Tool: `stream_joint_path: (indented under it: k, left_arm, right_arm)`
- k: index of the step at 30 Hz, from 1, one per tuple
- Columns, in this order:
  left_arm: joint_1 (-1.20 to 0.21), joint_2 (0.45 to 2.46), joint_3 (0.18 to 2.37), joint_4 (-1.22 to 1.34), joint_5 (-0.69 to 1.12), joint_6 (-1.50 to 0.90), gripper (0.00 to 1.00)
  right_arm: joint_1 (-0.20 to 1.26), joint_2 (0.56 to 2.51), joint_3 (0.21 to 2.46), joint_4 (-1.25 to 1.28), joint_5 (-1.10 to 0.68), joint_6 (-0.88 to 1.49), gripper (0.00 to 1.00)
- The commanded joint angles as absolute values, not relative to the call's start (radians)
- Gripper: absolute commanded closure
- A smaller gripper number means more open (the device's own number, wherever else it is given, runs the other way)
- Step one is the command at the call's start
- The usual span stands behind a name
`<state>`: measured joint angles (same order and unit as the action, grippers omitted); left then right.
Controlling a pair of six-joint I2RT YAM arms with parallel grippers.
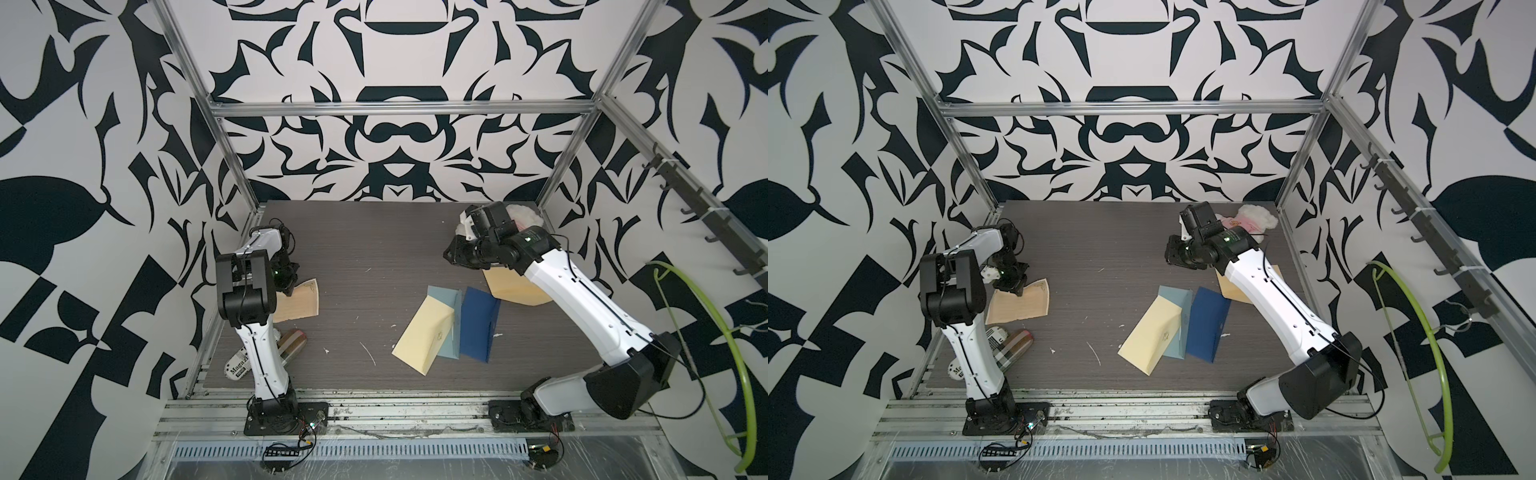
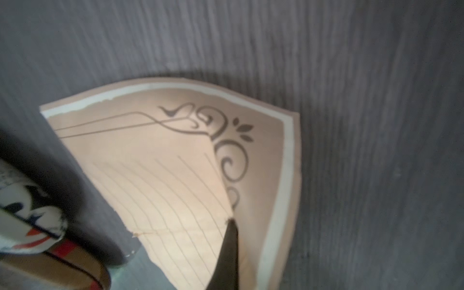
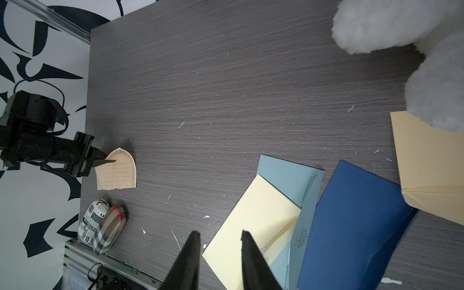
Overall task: Take the letter paper out of the envelope
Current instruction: Place the letter paper at the center of the board.
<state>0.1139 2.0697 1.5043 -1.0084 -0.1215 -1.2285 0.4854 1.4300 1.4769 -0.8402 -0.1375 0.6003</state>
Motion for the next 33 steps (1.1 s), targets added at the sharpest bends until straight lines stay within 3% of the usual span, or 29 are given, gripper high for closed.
stream_joint_path:
  k: [1,6,8,10,13,22,33]
  left_arm:
    - [0.125,2.044,1.475,-0.895,-0.106,-1.205,1.0]
    - [0.132,2.052,1.47,-0.887,-0.072,-1.203,1.0]
    - [0.134,2.054,1.463,-0.878,-0.057,-1.201,0.77]
    - [0.135,2.047,1.448,-0.855,-0.044,-1.203,0.68]
    - [0.139,2.031,1.422,-0.823,-0.038,-1.214,0.48]
    - [0.141,2.009,1.387,-0.762,-0.014,-1.219,0.36]
    - [0.141,1.943,1.368,-0.737,0.027,-1.231,0.08]
  right_arm:
    - [0.491,1.412,1.471,-0.822,-0.129,0.609,0.69]
    - [0.492,1.409,1.468,-0.826,-0.132,0.608,0.7]
    - [0.491,1.407,1.468,-0.826,-0.133,0.608,0.7]
    - [0.492,1.408,1.468,-0.827,-0.134,0.607,0.7]
    - [0.492,1.407,1.465,-0.827,-0.137,0.607,0.7]
    - [0.495,1.397,1.447,-0.82,-0.148,0.609,0.7]
    - [0.496,1.36,1.388,-0.8,-0.125,0.629,0.69]
